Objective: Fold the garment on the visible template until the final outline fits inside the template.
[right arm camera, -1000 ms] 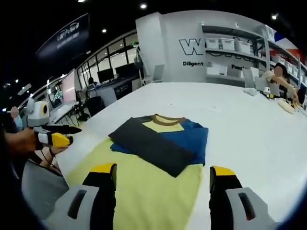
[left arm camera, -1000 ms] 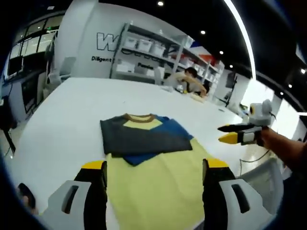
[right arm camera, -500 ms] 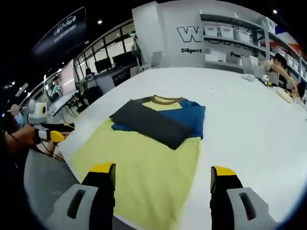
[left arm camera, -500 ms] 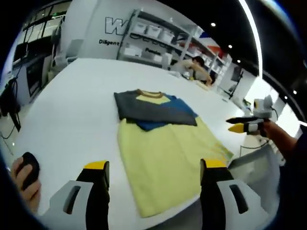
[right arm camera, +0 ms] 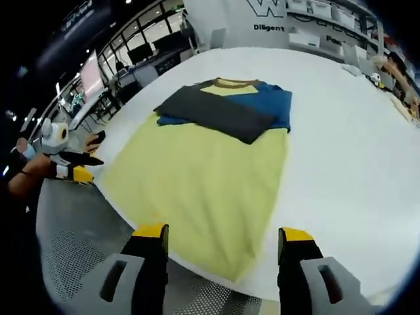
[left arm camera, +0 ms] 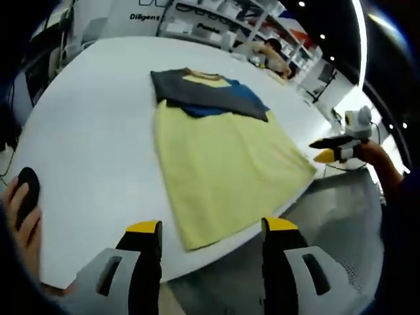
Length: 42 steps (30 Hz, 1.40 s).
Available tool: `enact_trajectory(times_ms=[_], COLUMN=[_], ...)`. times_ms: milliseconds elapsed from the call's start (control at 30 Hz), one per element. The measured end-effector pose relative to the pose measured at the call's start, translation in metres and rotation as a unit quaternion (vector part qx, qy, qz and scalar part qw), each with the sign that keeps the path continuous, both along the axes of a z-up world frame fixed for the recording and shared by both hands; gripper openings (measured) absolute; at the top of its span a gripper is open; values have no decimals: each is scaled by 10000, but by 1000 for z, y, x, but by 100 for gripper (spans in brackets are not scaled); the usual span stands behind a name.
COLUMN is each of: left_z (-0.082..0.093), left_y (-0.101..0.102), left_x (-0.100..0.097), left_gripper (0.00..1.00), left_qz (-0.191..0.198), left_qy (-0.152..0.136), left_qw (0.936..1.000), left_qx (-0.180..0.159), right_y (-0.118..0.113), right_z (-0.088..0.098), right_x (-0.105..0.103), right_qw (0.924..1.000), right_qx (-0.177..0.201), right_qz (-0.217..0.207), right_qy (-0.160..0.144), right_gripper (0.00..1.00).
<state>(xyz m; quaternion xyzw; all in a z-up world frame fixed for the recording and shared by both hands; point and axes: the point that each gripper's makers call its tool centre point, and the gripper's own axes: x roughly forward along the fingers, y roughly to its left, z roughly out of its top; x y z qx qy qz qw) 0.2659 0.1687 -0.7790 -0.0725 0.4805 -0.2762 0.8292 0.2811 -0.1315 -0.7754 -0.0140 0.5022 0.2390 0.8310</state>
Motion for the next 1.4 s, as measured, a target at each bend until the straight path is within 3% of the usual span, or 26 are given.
enact_trajectory(times_ms=[167,400,667,800,867,1000,1167,1400], left_z=[-6,-10,-14,-20,-22,-23,-24,-25], left_y=[0,5,0,7,8,10,11,10], left_x=[-5,-3,2,5,6,7,6,1], left_gripper=[43,27,16,4,0,0,0,0], left_qz=[98,366,359,177,168,208,147,67], left_qy=[217,434,429,376,411,480,499,584], left_qw=[9997,9983,9984,9988,9987,9983,9982,9978], left_qx=[-105,-155,-126,251,256,243,312,300], right_y=[1,-3,-7,-8,-11,-15,-26,-36], right_z=[-7,-8,-12,-15,-16,-17,-15,-27], right_x=[-10,-12,-13,-17,-19,-21,-20,-31], right_qw=[9996,9996,9994,9992,9990,9987,9983,9959], right_qx=[60,89,94,83,81,63,99,91], right_qz=[27,-11,-67,-71,-107,-154,-373,-488], right_qy=[259,278,318,382,424,492,436,757], right_gripper=[57,56,54,51,49,39,35,23])
